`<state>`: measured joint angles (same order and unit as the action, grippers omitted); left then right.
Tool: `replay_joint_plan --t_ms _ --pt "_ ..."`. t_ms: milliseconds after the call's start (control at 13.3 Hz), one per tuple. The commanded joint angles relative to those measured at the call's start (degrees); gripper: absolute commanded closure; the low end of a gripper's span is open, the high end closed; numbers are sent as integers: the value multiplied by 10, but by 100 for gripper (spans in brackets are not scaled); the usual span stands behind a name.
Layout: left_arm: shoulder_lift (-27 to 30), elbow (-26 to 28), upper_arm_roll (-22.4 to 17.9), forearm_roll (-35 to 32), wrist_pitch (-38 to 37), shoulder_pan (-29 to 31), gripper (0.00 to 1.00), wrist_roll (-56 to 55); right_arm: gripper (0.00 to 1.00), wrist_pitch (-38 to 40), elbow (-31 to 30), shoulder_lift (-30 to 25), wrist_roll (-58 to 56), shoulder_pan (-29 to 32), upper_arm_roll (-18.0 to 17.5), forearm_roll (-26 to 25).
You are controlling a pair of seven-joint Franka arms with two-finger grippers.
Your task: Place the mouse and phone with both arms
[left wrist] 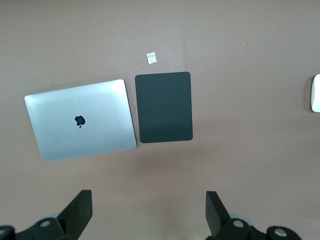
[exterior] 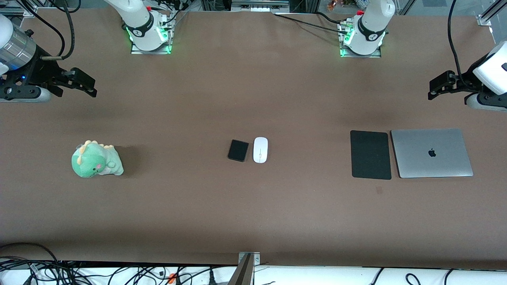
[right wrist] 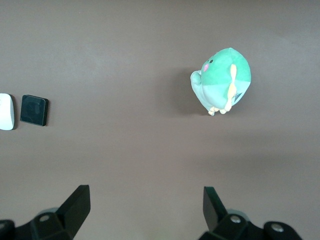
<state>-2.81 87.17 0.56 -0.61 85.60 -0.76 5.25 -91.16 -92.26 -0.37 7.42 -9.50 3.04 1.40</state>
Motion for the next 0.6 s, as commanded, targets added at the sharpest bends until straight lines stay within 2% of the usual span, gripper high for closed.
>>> replay_joint_plan --t_ms 0,375,525 --pt "-11 -22 2 -11 -6 -1 0 10 0 -2 1 -2 -8 6 -2 9" --pt "-12 -18 4 -12 -11 -7 0 5 0 -2 1 -2 -8 6 -2 9" --pt "-22 -15 6 -13 -45 -8 0 6 0 -2 1 -2 -8 6 -2 9"
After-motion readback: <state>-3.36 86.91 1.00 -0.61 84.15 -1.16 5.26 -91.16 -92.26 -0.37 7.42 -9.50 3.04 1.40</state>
